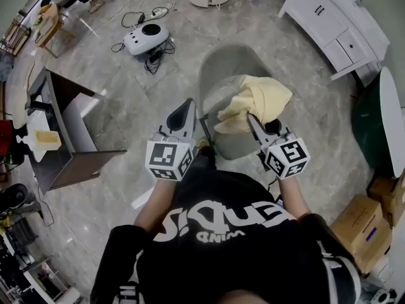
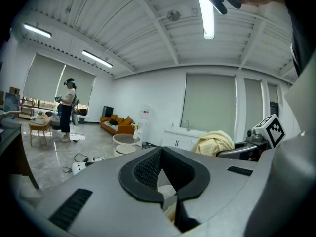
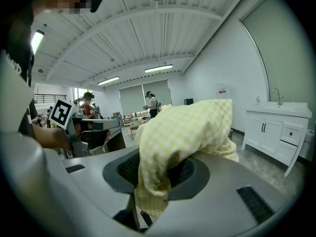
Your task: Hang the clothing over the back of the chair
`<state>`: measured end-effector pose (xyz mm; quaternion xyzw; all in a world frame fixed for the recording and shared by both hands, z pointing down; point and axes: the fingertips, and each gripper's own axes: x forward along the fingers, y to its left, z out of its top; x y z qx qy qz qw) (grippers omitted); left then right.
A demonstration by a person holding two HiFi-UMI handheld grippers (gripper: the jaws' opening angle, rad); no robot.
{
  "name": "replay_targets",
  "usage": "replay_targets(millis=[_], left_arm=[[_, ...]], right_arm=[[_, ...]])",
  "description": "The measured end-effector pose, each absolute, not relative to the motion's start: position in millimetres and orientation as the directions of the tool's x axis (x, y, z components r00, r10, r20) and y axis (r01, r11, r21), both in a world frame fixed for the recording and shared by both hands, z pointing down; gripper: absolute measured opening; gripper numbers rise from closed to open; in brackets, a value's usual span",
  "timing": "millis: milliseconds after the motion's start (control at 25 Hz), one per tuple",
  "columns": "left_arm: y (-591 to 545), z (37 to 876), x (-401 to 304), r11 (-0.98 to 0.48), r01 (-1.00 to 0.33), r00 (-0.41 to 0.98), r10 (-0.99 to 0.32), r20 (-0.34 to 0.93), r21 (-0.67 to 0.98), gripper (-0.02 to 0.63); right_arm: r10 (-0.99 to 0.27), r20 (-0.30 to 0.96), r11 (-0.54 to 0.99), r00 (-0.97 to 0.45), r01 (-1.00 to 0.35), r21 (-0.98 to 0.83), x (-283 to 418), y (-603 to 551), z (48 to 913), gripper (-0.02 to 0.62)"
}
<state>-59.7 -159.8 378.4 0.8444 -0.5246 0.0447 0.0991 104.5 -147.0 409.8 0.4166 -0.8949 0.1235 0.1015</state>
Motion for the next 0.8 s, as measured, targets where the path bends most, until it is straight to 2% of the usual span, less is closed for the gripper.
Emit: replay_targets(millis=[800], left_arm=[[-233, 394, -69, -0.482, -0.862, 0.506, -0.836, 0.214, 0.154, 0.014]], right_arm=[[-0.663, 0.275, 0.705, -0.696, -0.704, -0.082, 70, -255, 376, 0.12]])
